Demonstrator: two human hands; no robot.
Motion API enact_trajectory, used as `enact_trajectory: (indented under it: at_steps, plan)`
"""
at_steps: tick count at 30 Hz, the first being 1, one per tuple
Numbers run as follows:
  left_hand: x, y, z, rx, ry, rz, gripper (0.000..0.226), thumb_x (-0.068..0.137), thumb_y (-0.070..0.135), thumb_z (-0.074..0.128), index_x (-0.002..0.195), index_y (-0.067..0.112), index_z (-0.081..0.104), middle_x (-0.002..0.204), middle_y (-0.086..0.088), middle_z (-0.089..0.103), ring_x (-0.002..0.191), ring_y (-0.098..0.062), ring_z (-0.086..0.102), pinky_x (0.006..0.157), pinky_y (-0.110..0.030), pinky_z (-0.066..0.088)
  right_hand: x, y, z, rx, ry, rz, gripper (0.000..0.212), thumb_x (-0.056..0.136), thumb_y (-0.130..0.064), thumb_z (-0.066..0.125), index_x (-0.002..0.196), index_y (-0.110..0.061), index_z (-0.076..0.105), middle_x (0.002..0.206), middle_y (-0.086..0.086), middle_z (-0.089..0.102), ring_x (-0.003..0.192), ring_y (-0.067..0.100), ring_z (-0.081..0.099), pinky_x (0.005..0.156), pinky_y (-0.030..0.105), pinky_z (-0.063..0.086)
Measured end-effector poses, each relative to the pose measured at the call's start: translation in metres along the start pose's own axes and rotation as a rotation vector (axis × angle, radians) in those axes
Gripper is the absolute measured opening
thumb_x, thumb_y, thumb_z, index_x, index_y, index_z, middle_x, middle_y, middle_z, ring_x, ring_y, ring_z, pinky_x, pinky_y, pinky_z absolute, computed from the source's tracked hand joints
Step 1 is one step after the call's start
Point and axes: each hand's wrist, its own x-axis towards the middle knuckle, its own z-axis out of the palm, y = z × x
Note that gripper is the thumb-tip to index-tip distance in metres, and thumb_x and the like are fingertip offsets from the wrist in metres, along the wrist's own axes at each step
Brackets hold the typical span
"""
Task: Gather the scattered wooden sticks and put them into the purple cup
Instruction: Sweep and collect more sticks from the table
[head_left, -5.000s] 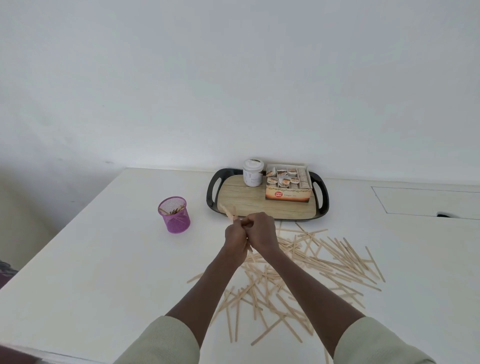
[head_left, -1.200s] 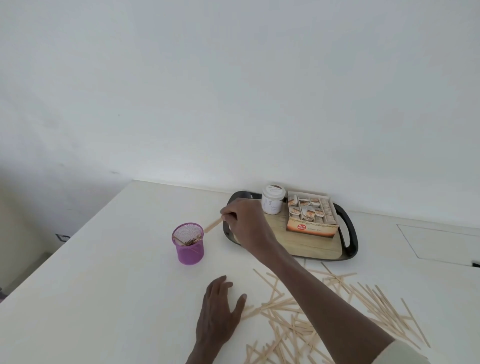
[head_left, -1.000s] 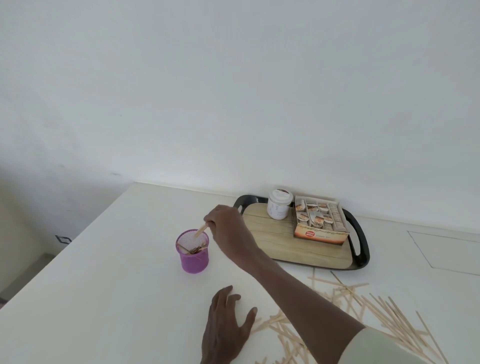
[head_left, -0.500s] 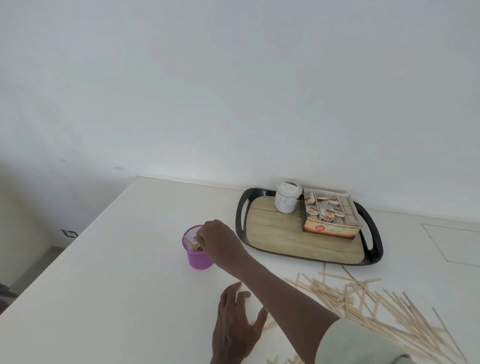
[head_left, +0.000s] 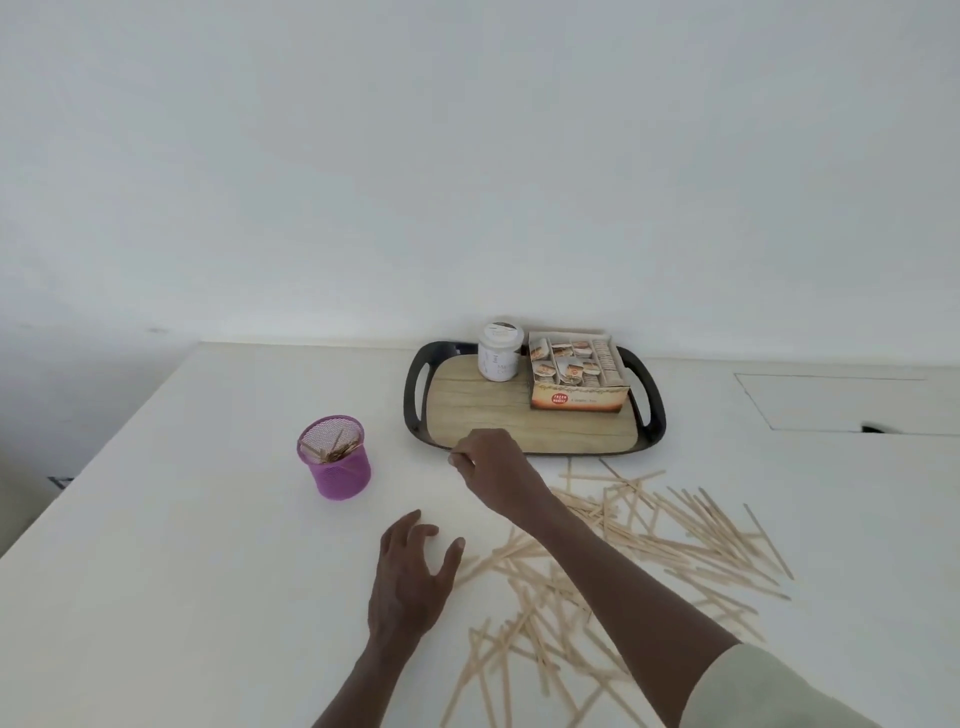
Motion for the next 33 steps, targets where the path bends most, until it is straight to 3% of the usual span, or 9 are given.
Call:
enact_trajectory:
  at_steps: [4, 9, 13, 17, 20, 24, 29, 33]
  plan:
    - [0.003, 0.004, -0.005, -0.046, -0.068, -0.087, 0.039, 0.088, 0.052, 0.065, 0.109, 0.019, 0.066, 0.14, -0.002, 0.053, 0.133, -0.018, 0.042, 0.105, -0.032, 0.04, -0.032, 0.054, -0.029, 0.018, 0.024, 0.148, 0.025, 0.094, -0.013, 0.056, 0.082, 0.0, 0.074, 0.08, 0.009, 0.073, 0.077, 0.02, 0.065, 0.075, 0.033, 0.052]
    - [0.013, 0.014, -0.009, -0.066, -0.181, -0.2, 0.045, 0.091, 0.056, 0.058, 0.112, 0.018, 0.069, 0.146, -0.004, 0.049, 0.137, -0.02, 0.04, 0.11, -0.033, 0.032, -0.069, 0.128, -0.059, -0.116, 0.103, 0.347, 0.025, 0.089, -0.007, 0.055, 0.071, 0.004, 0.069, 0.07, 0.011, 0.069, 0.07, 0.027, 0.063, 0.067, 0.031, 0.046]
    - [0.012, 0.027, -0.007, -0.018, -0.23, -0.208, 0.054, 0.093, 0.055, 0.055, 0.124, 0.011, 0.062, 0.144, -0.009, 0.051, 0.135, -0.023, 0.044, 0.108, -0.035, 0.035, -0.097, 0.182, -0.081, -0.171, 0.214, 0.554, 0.02, 0.088, -0.009, 0.059, 0.094, 0.006, 0.071, 0.101, 0.02, 0.071, 0.101, 0.035, 0.064, 0.092, 0.039, 0.048]
    - [-0.002, 0.049, 0.0, -0.013, -0.24, -0.174, 0.061, 0.094, 0.055, 0.054, 0.133, 0.007, 0.054, 0.139, -0.009, 0.053, 0.132, -0.025, 0.045, 0.106, -0.034, 0.038, -0.123, 0.217, -0.102, -0.306, 0.176, 0.8, 0.045, 0.091, -0.035, 0.064, 0.119, 0.0, 0.059, 0.125, 0.025, 0.054, 0.121, 0.041, 0.046, 0.098, 0.046, 0.043]
    - [-0.015, 0.064, 0.009, 0.018, -0.295, -0.136, 0.07, 0.093, 0.06, 0.051, 0.14, 0.009, 0.048, 0.145, -0.007, 0.048, 0.138, -0.023, 0.039, 0.109, -0.035, 0.036, -0.139, 0.236, -0.113, -0.299, 0.052, 0.948, 0.063, 0.092, -0.05, 0.059, 0.131, -0.001, 0.05, 0.138, 0.025, 0.043, 0.13, 0.041, 0.038, 0.103, 0.05, 0.04]
    - [-0.026, 0.08, 0.021, 0.051, -0.338, -0.079, 0.073, 0.092, 0.063, 0.048, 0.144, 0.012, 0.043, 0.148, -0.004, 0.046, 0.14, -0.02, 0.036, 0.11, -0.033, 0.033, -0.153, 0.245, -0.114, -0.238, -0.095, 0.898, 0.06, 0.095, -0.047, 0.058, 0.132, 0.0, 0.05, 0.139, 0.024, 0.043, 0.131, 0.041, 0.04, 0.105, 0.047, 0.04]
    - [-0.03, 0.095, 0.027, 0.096, -0.385, -0.044, 0.085, 0.086, 0.072, 0.05, 0.146, 0.013, 0.039, 0.149, -0.004, 0.045, 0.139, -0.023, 0.037, 0.109, -0.037, 0.037, -0.165, 0.233, -0.098, -0.239, -0.083, 0.692, 0.044, 0.097, -0.036, 0.058, 0.122, 0.001, 0.057, 0.132, 0.02, 0.048, 0.127, 0.036, 0.043, 0.104, 0.043, 0.042]
    - [-0.033, 0.108, 0.033, 0.135, -0.422, -0.023, 0.093, 0.078, 0.074, 0.058, 0.147, 0.015, 0.037, 0.15, -0.004, 0.044, 0.139, -0.023, 0.037, 0.107, -0.038, 0.04, -0.173, 0.223, -0.089, -0.25, -0.088, 0.602, 0.043, 0.093, -0.039, 0.063, 0.118, -0.004, 0.059, 0.127, 0.013, 0.052, 0.123, 0.032, 0.047, 0.101, 0.041, 0.043]
